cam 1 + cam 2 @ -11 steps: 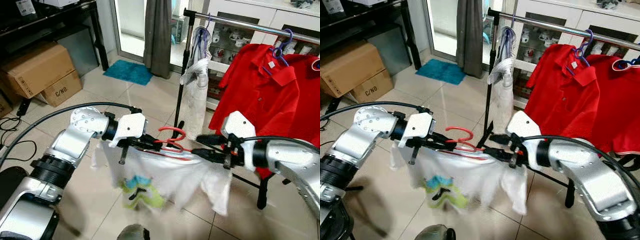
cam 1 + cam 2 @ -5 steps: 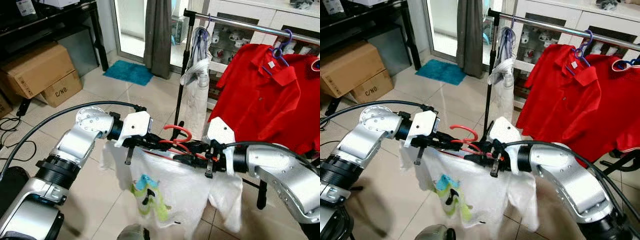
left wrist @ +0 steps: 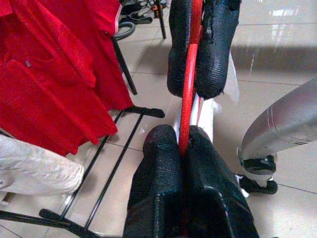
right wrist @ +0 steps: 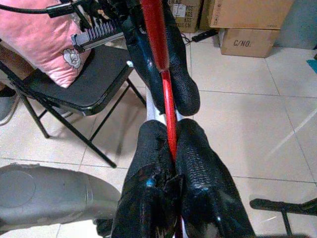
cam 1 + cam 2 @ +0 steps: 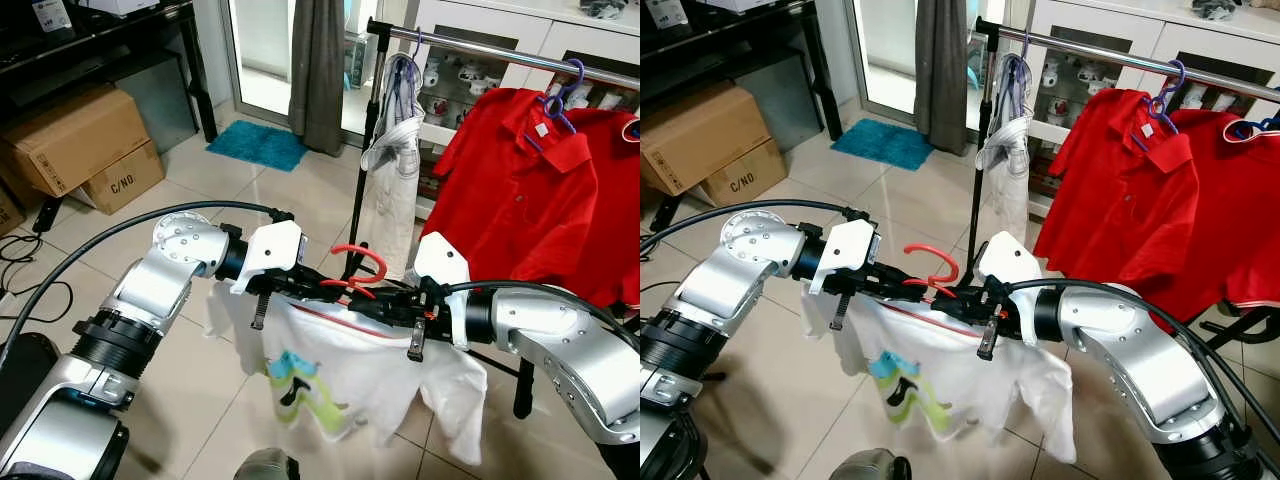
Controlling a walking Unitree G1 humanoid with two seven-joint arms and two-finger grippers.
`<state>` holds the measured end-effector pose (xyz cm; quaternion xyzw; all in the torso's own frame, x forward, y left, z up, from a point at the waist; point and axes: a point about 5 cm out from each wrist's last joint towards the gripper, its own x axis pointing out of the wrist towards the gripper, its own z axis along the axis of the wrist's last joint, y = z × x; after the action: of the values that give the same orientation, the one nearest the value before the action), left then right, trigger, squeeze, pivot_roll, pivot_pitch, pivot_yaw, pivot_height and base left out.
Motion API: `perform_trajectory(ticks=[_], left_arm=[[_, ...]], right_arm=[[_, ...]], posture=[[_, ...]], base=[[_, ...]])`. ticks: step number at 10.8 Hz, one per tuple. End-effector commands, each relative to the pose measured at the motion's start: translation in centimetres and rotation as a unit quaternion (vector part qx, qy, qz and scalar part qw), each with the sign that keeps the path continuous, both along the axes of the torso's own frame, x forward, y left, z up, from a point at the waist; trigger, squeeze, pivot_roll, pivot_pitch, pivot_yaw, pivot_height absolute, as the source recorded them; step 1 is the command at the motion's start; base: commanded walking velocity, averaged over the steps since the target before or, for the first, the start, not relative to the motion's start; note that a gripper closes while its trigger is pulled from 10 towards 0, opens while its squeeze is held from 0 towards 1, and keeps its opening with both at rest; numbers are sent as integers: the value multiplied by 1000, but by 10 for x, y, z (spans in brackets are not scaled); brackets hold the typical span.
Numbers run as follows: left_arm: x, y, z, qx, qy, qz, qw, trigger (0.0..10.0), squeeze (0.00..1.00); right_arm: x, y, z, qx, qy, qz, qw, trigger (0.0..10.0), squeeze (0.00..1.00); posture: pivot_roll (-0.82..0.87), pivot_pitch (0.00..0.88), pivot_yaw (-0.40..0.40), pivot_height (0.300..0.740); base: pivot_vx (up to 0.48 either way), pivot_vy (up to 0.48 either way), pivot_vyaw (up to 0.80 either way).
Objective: Hang hanger
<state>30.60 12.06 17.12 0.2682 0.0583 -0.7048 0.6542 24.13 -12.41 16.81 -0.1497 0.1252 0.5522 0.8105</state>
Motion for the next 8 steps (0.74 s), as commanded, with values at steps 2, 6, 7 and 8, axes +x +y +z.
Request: perform_trajectory(ticks=[2,6,7,8], left_arm=[[6,-2,20,-32,-33,10,999,0,0],[6,-4,38,-103,-6,6,995,10000,1000],[6,-4,40,-108,-8,8,994,10000,1000],[5,-2,41,-109,-1,8,994,10000,1000]], right_arm=[[-1,2,-1,3,5,10,1000,0,0],[2,-8,-1,-7,8,-14,1000,0,0],[3,-11,-1,-6,12,-23,1000,0,0],[3,-12,0,3,18,-24,1000,0,0]], posture=[[150,0,12,740],[146,0,15,740],[145,0,16,740],[144,0,17,740]], base=[[0,0,0],[0,0,0],[0,0,0],[0,0,0]])
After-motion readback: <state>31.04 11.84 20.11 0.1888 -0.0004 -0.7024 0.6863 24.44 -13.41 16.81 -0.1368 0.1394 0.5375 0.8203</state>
